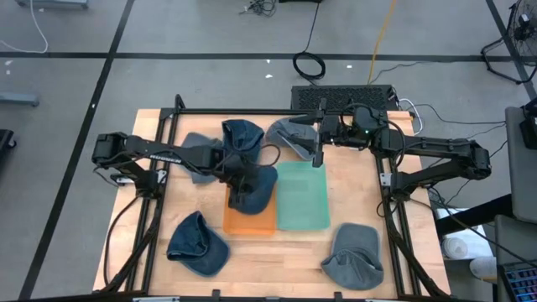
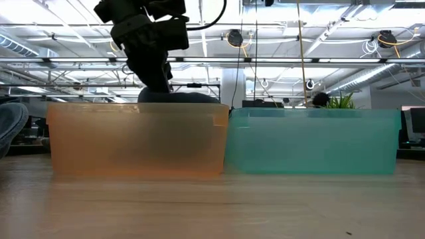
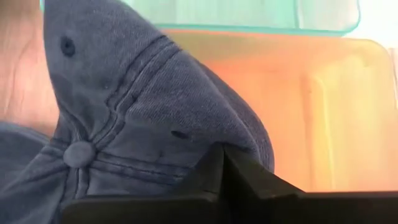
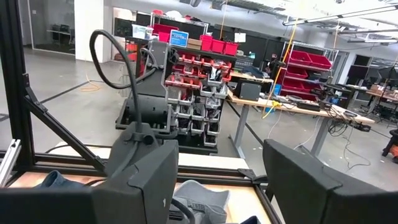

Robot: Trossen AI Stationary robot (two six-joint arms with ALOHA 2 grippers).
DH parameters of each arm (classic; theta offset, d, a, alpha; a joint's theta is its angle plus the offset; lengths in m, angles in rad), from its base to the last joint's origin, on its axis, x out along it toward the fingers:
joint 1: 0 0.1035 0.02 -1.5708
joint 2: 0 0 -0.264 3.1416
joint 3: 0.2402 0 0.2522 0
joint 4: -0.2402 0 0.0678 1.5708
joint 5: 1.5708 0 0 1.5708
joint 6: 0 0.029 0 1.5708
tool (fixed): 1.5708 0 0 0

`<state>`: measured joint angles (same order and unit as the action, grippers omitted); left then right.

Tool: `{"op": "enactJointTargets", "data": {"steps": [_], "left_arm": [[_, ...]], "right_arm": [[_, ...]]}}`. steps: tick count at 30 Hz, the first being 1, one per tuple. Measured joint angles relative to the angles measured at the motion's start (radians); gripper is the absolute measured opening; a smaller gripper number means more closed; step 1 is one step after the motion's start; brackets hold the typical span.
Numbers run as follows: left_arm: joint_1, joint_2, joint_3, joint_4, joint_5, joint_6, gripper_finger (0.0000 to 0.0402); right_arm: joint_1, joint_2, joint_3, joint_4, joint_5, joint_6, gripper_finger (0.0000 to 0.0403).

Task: Pick & Place hat
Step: Put the top right blue cap into the orange bin

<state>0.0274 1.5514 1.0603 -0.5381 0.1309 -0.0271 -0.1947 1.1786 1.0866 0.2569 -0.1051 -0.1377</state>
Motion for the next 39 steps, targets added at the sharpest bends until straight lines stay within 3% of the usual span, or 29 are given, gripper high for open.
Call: {"op": "enactJointTargets", "data": {"steps": [8, 17, 21, 31, 39], "left_arm": [[-0.026, 0.018, -0.004, -0.038, 0.005, -0.054, 0.0025], [-0.065, 0.107, -0.003, 0.021, -0.032, -0.01, 0.0026], [-0.078, 0.116, -0.003, 0.016, -0.073, -0.046, 0.0026], [-0.083, 0.102, -0.004, -0.122, -0.042, -0.245, 0.0026], [-0.083, 0.104, -0.005, -0.101, -0.018, -0.263, 0.0026]], "right_arm": [[0.01, 0.0, 0.0, -0.009, -0.001, 0.022, 0.0222], [0.038, 0.0, 0.0, -0.01, 0.0, -0.006, 0.0222], [0.04, 0.0, 0.0, -0.012, -0.002, -0.012, 0.0222], [0.04, 0.0, 0.0, -0.015, 0.0, -0.01, 0.0222], [0.04, 0.0, 0.0, -0.015, 0.0, -0.006, 0.0222]]}}
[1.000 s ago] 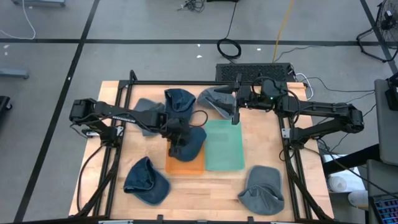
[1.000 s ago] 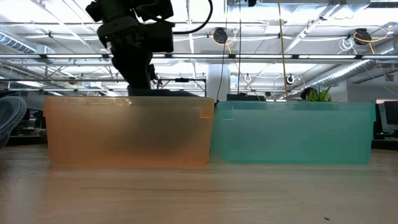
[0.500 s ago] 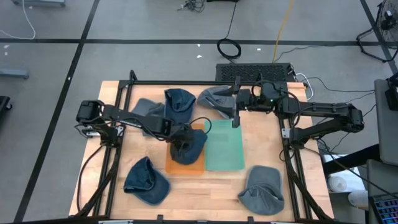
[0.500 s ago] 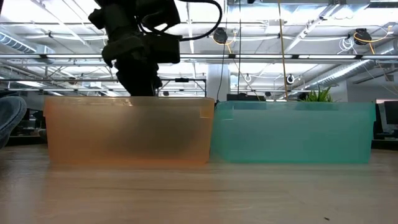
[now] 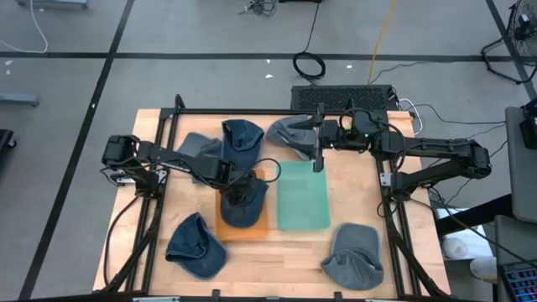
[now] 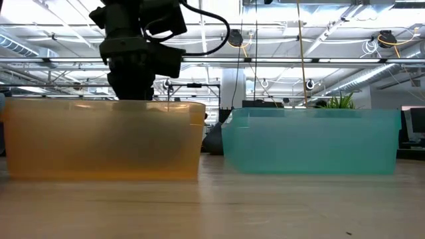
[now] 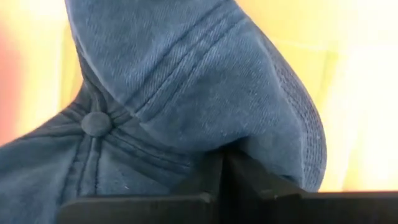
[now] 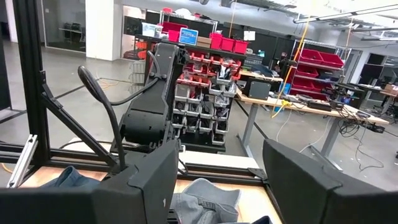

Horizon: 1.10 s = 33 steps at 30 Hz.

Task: Pick & Place hat
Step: Put the top right blue cap into the orange bin

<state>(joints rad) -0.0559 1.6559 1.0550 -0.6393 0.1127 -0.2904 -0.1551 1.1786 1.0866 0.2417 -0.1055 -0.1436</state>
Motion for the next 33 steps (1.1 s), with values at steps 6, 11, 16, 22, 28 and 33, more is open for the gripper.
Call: {"op": "enactJointTargets", "data": {"steps": [6, 11, 16, 22, 28, 33], "left_arm": [[0.009, -0.006, 0.008, -0.014, -0.11, 0.084, 0.0026], [0.014, -0.006, 0.015, -0.024, -0.275, 0.195, 0.0026], [0.014, -0.006, 0.016, -0.105, -0.32, 0.218, 0.0026], [0.012, -0.006, 0.016, -0.133, -0.322, 0.161, 0.0026], [0.008, -0.006, 0.016, -0.11, -0.262, 0.206, 0.0026], [0.01, -0.042, 0.017, -0.105, -0.304, 0.251, 0.0026]], "right_arm": [[0.0, 0.0, 0.0, 0.0, 0.0, -0.002, 0.0222], [0.0, 0.0, 0.0, 0.0, 0.0, -0.002, 0.0222], [0.0, 0.0, 0.0, -0.01, 0.0, -0.002, 0.0222], [0.0, 0.0, 0.0, -0.014, 0.002, -0.014, 0.0222], [0.0, 0.0, 0.0, -0.015, 0.004, -0.015, 0.0222], [0.0, 0.0, 0.0, -0.015, 0.005, -0.017, 0.0222]]}}
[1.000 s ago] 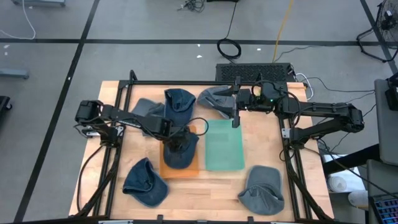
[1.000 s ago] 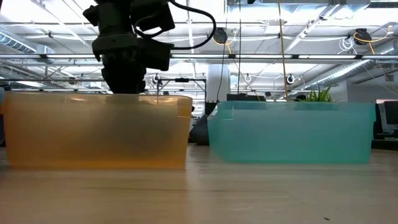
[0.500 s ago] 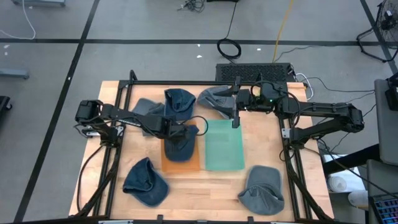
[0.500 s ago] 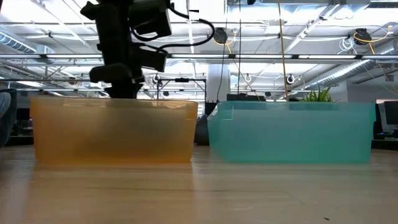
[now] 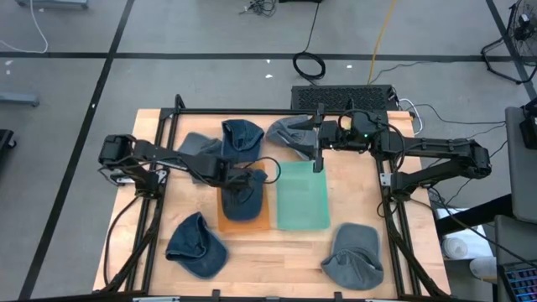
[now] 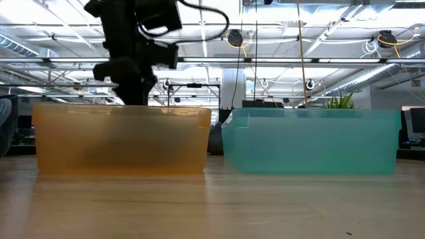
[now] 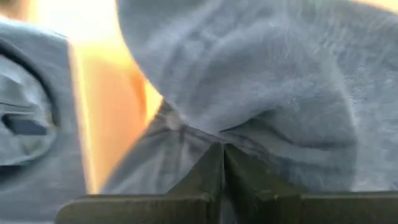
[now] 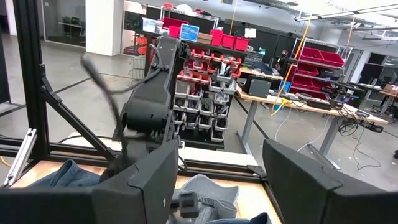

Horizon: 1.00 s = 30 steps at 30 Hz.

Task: Pick & Place hat
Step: Put the top right blue cap into the orange bin, then put the bottom blue cap into the orange bin

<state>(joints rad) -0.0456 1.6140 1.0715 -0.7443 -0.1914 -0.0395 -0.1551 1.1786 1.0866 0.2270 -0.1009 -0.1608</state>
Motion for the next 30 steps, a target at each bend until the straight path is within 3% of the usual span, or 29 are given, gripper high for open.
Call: {"op": "enactJointTargets", "data": {"steps": [12, 24, 30], "left_arm": [[0.031, -0.241, 0.0, 0.034, 0.008, 0.035, 0.0039], [0.035, -0.519, 0.0, 0.027, 0.039, 0.027, 0.0226], [0.035, -0.627, 0.0, 0.012, 0.049, -0.008, 0.0293]], "right_arm": [[0.0, 0.0, 0.0, -0.003, 0.0, 0.002, 0.0222], [0.0, 0.0, 0.0, -0.032, 0.0, 0.002, 0.0222], [0.0, 0.0, 0.0, -0.039, 0.0, 0.003, 0.0222]]}}
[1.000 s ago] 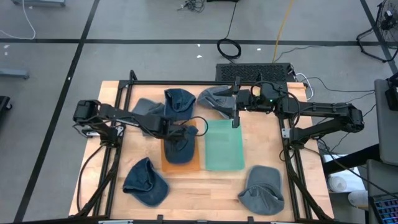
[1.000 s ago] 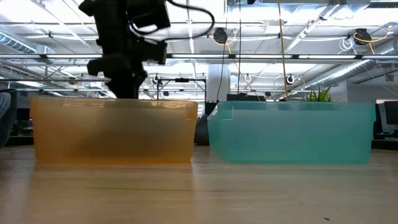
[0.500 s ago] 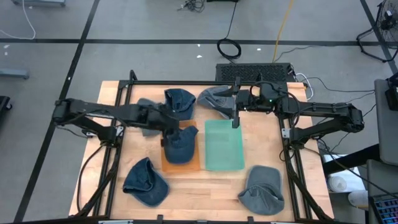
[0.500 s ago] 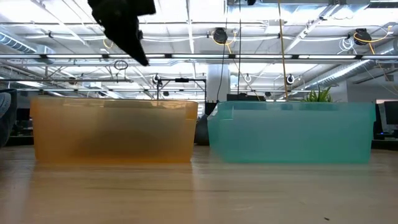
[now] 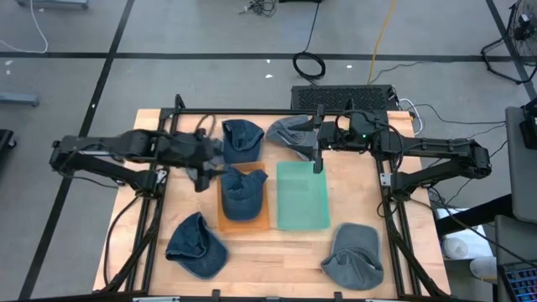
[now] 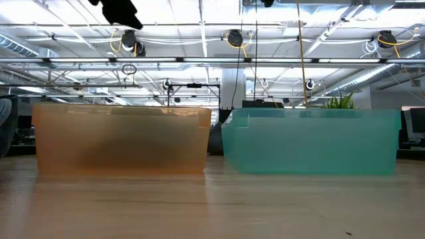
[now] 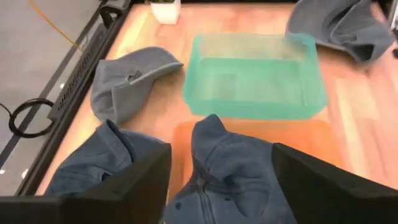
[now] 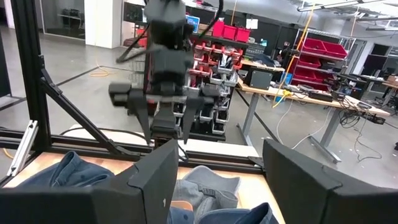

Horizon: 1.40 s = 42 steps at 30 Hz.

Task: Pick & Place hat
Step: Put the bottom blue cap into the orange bin

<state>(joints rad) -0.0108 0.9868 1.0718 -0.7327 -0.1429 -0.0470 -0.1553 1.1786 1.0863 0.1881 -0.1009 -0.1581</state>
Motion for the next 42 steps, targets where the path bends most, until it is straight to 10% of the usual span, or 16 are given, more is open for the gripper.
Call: {"op": "enactJointTargets", "data": {"steps": [12, 42], "left_arm": [[-0.001, -0.142, 0.0, -0.136, 0.161, -0.134, 0.0357], [-0.179, 0.029, 0.0, -0.282, 0.201, -0.168, 0.0312]], "right_arm": [[0.0, 0.0, 0.0, -0.019, 0.0, 0.0, 0.0222], [0.0, 0.0, 0.0, -0.02, 0.0, 0.023, 0.0222]]}}
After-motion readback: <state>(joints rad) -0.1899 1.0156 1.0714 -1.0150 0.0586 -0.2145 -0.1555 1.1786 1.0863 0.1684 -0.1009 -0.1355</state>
